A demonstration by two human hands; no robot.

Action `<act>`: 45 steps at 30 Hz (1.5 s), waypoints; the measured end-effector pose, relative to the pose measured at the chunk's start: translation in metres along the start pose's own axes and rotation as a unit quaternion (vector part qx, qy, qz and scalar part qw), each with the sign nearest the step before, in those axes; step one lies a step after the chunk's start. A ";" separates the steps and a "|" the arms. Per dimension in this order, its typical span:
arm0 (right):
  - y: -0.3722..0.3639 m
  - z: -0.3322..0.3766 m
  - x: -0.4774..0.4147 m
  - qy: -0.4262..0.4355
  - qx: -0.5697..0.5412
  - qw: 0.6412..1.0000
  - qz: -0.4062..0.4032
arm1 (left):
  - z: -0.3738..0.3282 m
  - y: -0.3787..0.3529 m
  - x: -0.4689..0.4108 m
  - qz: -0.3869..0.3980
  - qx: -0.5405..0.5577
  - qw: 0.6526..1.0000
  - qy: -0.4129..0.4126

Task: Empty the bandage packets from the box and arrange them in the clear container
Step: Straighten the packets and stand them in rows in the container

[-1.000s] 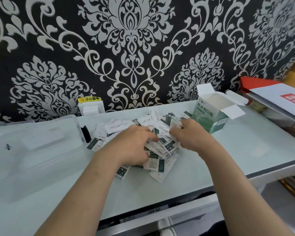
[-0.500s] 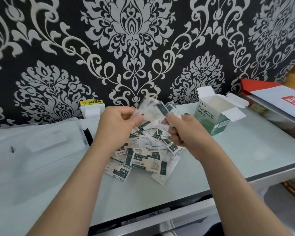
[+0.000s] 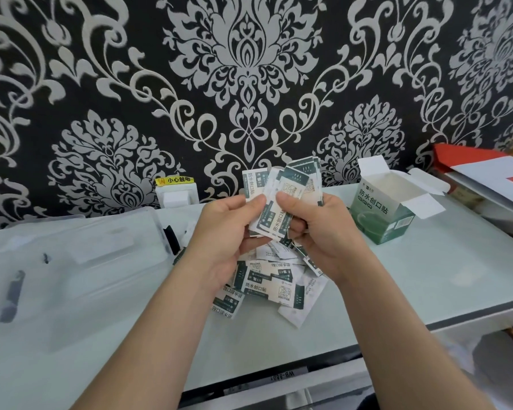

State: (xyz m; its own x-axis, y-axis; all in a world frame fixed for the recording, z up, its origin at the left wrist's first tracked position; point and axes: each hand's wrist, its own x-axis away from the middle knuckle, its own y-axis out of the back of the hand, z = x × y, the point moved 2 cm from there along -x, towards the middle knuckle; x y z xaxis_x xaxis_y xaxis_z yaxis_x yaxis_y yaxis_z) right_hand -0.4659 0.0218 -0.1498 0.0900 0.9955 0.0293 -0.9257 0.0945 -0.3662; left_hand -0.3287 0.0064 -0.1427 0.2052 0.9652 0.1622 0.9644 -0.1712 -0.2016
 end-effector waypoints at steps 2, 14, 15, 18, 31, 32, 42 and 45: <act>-0.002 0.001 -0.002 -0.001 -0.015 1.000 -0.006 | -0.002 0.001 0.001 -0.010 -0.005 1.000 -0.015; -0.014 -0.001 -0.006 -0.074 -0.089 0.990 -0.081 | -0.017 0.017 0.007 -0.119 0.045 0.982 -0.143; -0.015 -0.002 -0.006 -0.086 -0.094 0.988 -0.084 | -0.019 0.018 0.007 -0.120 0.043 0.979 -0.158; -0.019 -0.004 -0.008 -0.125 -0.124 0.982 -0.064 | -0.028 0.023 0.008 -0.075 0.049 0.974 -0.206; -0.020 -0.005 -0.004 -0.112 -0.077 0.989 0.063 | -0.026 0.032 0.002 0.100 -0.245 0.939 -0.219; -0.021 -0.004 -0.004 -0.098 -0.070 0.991 0.054 | -0.030 0.032 0.005 0.099 -0.256 0.936 -0.220; -0.030 -0.009 -0.012 -0.002 -0.053 0.996 -0.067 | -0.016 0.015 0.007 0.020 -0.005 0.998 -0.052; -0.036 -0.010 -0.009 -0.025 -0.085 0.996 -0.025 | -0.011 0.017 0.001 0.036 -0.023 0.998 -0.047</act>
State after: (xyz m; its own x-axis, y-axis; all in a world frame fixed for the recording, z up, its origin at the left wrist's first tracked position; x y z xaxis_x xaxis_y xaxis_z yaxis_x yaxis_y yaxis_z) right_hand -0.4294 0.0095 -0.1461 0.1130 0.9889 0.0962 -0.8443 0.1466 -0.5155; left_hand -0.3105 0.0021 -0.1353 0.2593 0.9641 0.0564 0.9549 -0.2472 -0.1644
